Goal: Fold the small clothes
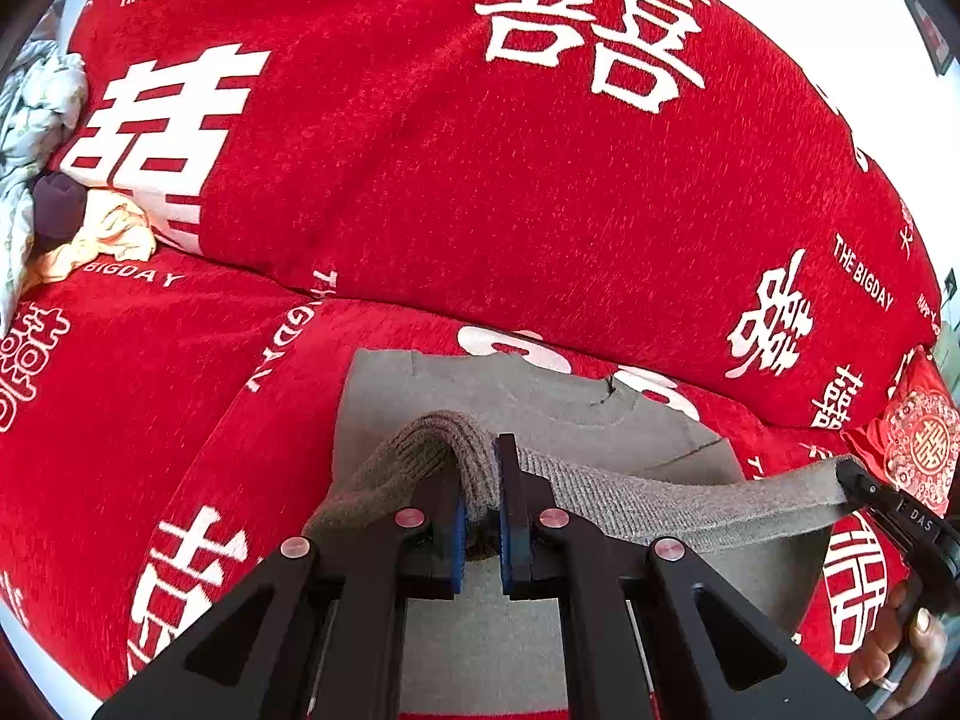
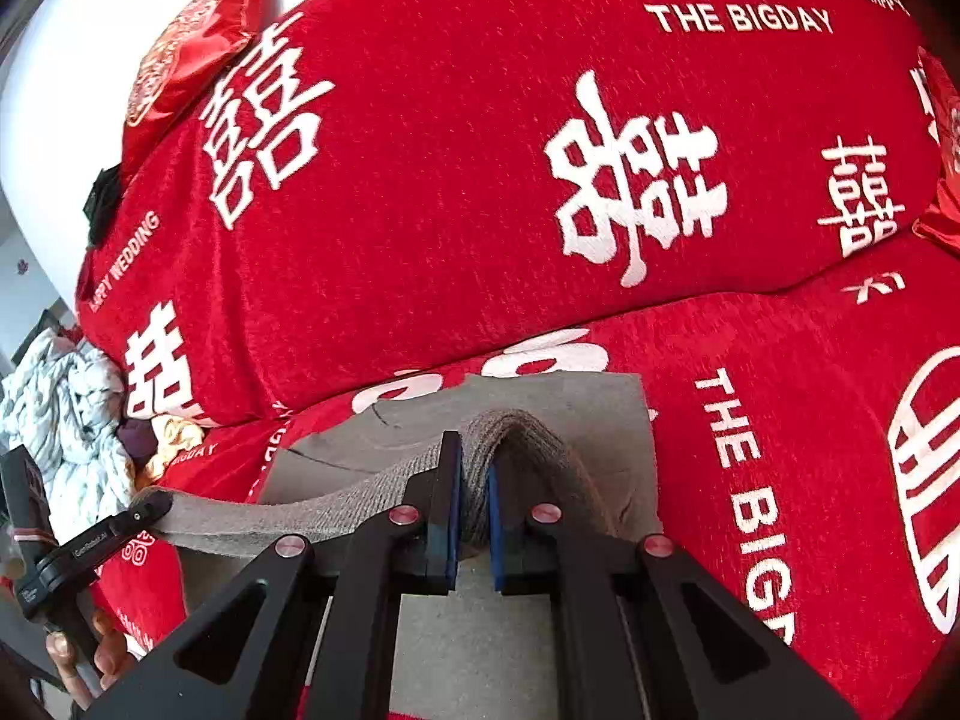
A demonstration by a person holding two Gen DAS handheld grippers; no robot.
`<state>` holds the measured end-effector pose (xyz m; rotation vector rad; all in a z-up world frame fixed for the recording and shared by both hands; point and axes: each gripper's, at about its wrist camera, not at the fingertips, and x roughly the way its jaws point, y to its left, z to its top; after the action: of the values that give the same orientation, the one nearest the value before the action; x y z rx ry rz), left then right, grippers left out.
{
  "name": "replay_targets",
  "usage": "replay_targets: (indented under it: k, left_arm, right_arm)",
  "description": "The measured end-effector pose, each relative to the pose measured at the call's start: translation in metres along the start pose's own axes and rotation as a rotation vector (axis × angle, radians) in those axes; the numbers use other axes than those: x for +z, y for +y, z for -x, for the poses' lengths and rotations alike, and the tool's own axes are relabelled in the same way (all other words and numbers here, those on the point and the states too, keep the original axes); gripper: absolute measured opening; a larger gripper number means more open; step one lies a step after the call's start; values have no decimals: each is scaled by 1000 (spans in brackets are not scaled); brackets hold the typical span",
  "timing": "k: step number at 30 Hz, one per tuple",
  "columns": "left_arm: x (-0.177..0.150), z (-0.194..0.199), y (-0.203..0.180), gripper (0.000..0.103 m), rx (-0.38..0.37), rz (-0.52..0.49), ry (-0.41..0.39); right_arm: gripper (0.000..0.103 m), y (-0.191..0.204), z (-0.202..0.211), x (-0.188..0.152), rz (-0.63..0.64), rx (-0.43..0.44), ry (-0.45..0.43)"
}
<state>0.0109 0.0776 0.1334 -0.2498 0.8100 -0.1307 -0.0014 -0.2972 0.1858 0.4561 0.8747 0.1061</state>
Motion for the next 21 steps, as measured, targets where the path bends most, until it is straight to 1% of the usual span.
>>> replay_targets:
  k: [7,21]
  left_arm:
    - [8,-26,-6,9,19,-1,37]
    - [16,-87,-12,9,78,-39,124]
  right_arm:
    - [8,-7,-21,6,-6,-22,27]
    - [8,-21,-82,15,26,-89,126]
